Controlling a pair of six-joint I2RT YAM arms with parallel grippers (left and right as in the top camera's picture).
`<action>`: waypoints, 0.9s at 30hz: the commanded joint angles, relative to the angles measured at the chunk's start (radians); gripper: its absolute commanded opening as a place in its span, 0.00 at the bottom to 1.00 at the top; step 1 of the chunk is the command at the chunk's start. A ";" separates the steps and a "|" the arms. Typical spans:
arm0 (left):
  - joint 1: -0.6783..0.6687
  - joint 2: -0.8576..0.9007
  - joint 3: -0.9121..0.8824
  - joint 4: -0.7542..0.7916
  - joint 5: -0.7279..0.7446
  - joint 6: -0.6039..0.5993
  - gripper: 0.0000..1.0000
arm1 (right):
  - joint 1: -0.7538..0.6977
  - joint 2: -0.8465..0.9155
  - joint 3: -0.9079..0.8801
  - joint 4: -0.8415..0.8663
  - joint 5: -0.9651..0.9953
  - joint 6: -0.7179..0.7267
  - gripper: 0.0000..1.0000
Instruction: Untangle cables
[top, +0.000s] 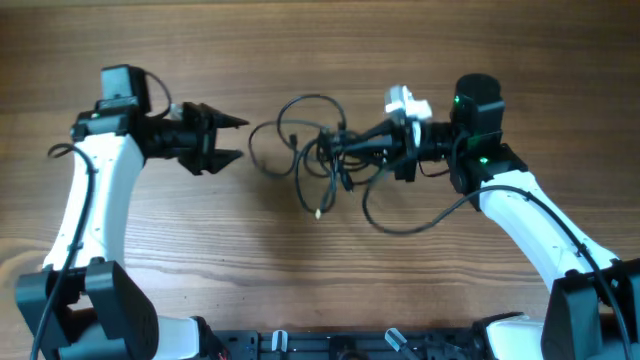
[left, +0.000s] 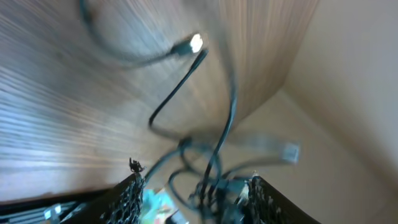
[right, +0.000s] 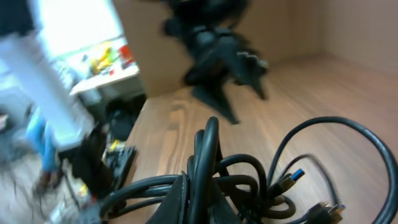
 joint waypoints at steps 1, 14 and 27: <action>-0.087 0.011 0.003 0.011 0.059 0.019 0.60 | -0.011 -0.021 0.008 0.025 0.130 0.190 0.04; -0.191 0.011 0.003 0.210 0.087 -0.088 0.63 | -0.002 -0.021 0.008 0.035 -0.312 -0.556 0.04; -0.305 0.011 0.003 0.222 0.192 -0.083 0.66 | -0.002 -0.015 0.008 0.028 -0.312 -0.622 0.04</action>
